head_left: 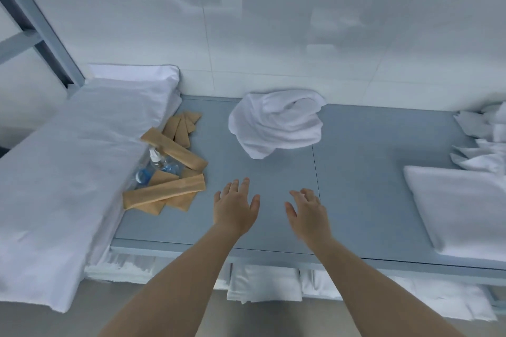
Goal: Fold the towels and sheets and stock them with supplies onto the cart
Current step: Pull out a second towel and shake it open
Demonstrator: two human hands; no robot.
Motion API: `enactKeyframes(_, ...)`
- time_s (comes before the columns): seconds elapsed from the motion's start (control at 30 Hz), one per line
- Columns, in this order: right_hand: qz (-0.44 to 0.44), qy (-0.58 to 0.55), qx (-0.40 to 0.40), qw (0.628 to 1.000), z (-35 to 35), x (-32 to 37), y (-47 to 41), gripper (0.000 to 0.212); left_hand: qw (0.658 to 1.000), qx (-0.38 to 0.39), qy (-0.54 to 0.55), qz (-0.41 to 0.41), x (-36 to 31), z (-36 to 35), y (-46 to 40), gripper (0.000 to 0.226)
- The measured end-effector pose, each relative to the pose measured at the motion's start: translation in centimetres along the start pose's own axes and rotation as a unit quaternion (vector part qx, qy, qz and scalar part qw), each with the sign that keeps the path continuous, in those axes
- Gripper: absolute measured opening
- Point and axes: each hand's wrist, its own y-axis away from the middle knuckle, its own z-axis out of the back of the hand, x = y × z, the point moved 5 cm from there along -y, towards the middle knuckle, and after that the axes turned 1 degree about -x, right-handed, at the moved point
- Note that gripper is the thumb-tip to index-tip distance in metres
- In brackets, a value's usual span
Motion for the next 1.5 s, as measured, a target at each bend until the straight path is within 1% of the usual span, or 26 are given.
enactKeyframes(0.17,-0.028,0.015,0.026,0.999,-1.1,-2.1,-3.3,0.046,1.000,0.008,-0.007,-0.008,0.1,-1.7,-2.8,0.062)
enactKeyframes(0.27,-0.027,0.030,0.043,0.998,-2.4,-3.4,-5.8,0.049,1.000,0.013,-0.015,-0.010,0.1,-3.3,-4.8,0.065)
enactKeyframes(0.37,-0.013,0.033,0.020,0.999,-3.0,-3.9,-9.7,0.053,1.000,0.003,-0.019,-0.019,-0.4,-4.5,-8.6,0.068)
enactKeyframes(0.47,0.017,0.020,-0.017,1.000,-3.3,-4.0,-14.0,0.057,0.998,-0.022,-0.031,-0.048,-1.5,-5.2,-13.1,0.070)
enactKeyframes(0.57,0.051,0.035,-0.025,0.998,-3.8,-3.9,-17.8,0.063,0.996,-0.041,-0.038,-0.066,-2.3,-5.8,-17.0,0.071)
enactKeyframes(0.63,0.056,0.045,-0.009,0.997,-4.4,-3.7,-19.7,0.066,0.996,-0.043,-0.035,-0.071,-2.5,-6.3,-18.7,0.070)
enactKeyframes(0.77,0.048,0.075,0.063,0.994,-6.2,-3.3,-21.0,0.068,0.997,-0.010,-0.038,-0.063,-2.2,-7.3,-19.4,0.068)
enactKeyframes(0.97,0.050,0.087,0.066,0.993,-5.1,-3.9,-18.3,0.065,0.996,0.012,-0.046,-0.078,-2.6,-6.7,-16.5,0.068)
enactKeyframes(1.2,0.031,0.085,0.105,0.990,-4.6,-5.5,-10.9,0.065,0.994,0.076,-0.026,-0.075,-3.8,-7.1,-9.9,0.067)
enactKeyframes(1.5,-0.003,0.087,0.128,0.988,-3.9,-7.2,-1.0,0.064,0.987,0.122,-0.045,-0.092,-4.8,-8.6,-1.4,0.066)
